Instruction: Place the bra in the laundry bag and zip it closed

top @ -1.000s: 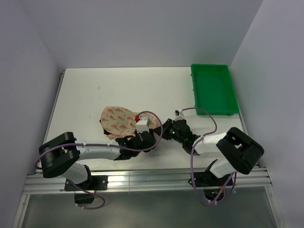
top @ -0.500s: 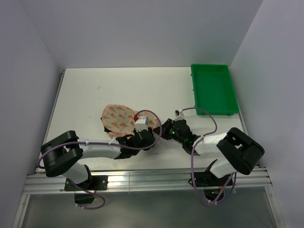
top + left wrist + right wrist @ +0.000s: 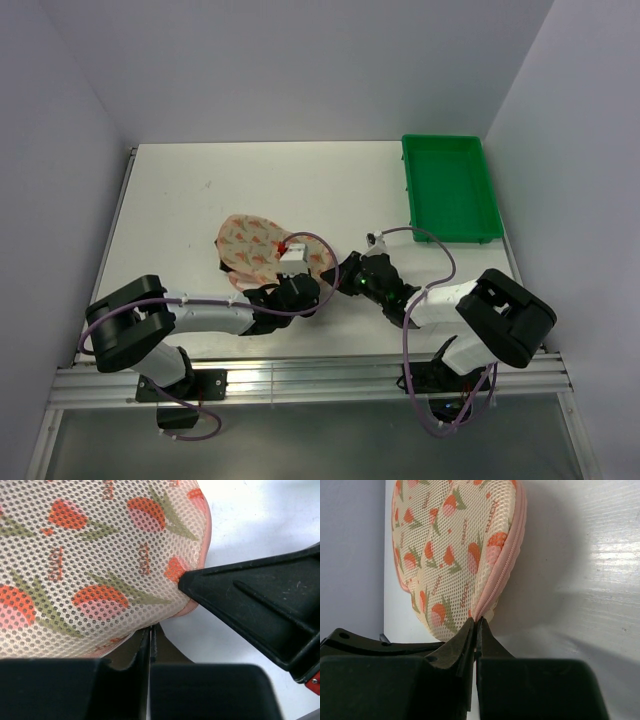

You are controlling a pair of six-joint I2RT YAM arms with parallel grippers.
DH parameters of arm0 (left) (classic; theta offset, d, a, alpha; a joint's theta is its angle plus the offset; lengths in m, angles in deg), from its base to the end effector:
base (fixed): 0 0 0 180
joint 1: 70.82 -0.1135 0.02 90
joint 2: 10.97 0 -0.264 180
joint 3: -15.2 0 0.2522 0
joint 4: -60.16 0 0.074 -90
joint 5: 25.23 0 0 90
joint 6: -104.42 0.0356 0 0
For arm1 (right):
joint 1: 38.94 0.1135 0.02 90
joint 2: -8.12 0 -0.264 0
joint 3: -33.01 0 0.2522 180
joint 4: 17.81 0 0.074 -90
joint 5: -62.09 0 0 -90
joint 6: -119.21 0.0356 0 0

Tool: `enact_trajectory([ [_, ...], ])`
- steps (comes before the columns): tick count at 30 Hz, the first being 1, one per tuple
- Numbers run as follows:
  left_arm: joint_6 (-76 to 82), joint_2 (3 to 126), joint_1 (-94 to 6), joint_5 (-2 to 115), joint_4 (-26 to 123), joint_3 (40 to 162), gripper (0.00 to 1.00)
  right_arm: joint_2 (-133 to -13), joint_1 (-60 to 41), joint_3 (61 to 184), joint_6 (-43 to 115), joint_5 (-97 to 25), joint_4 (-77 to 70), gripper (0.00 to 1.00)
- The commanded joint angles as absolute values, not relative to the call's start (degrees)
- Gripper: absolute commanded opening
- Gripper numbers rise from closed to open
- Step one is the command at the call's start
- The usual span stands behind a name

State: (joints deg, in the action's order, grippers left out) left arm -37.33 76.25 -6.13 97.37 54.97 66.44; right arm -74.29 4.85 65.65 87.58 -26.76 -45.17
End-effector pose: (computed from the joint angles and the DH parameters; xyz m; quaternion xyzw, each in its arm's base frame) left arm 0.1411 -0.2536 0.1606 -0.0168 0.8815 -0.2027 0.4262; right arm 0.1805 0.1720 0.1409 0.1110 0.8236 0.4275 0.3559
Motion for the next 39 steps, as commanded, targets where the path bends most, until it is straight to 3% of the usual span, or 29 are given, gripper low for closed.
enact_trajectory([
  [1, -37.18, 75.25, -6.66, 101.94, 57.38, 66.23, 0.01, -72.56, 6.41, 65.76, 86.43, -26.59, -45.53, 0.0],
  [12, -38.4, 68.94, -6.66, 104.57, 52.03, 60.44, 0.0, -70.55, 4.66, 67.16, 83.62, -24.66, -42.2, 0.0],
  [28, -43.59, 49.86, -10.35, 102.91, 41.3, 49.44, 0.0, -74.41, -12.83, 81.13, 69.47, -37.49, -25.15, 0.0],
  [29, -42.63, 49.24, -10.52, 102.39, 41.21, 49.7, 0.0, -74.41, -12.92, 81.84, 68.51, -37.75, -23.92, 0.05],
  [30, -41.93, 48.8, -10.78, 101.78, 42.25, 50.66, 0.0, -74.5, -12.49, 82.63, 68.5, -39.76, -23.73, 0.22],
  [32, -39.91, 50.62, -11.14, 99.33, 44.36, 52.42, 0.0, -74.15, -11.52, 82.46, 70.51, -41.18, -24.78, 0.41],
  [33, -39.29, 51.77, -11.23, 98.53, 45.59, 54.87, 0.0, -73.71, -10.65, 81.33, 71.13, -41.27, -25.22, 0.59],
  [34, -38.41, 53.0, -11.23, 97.91, 45.87, 56.02, 0.0, -72.14, -8.29, 80.45, 71.75, -39.88, -25.66, 0.66],
  [36, -37.53, 56.34, -11.31, 95.63, 48.67, 58.57, 0.0, -70.11, -5.73, 76.6, 75.25, -37.85, -28.2, 0.78],
  [39, -36.12, 59.94, -11.4, 92.82, 52.54, 60.86, 0.0, -65.81, 0.77, 71.32, 80.88, -31.62, -31.9, 0.8],
])
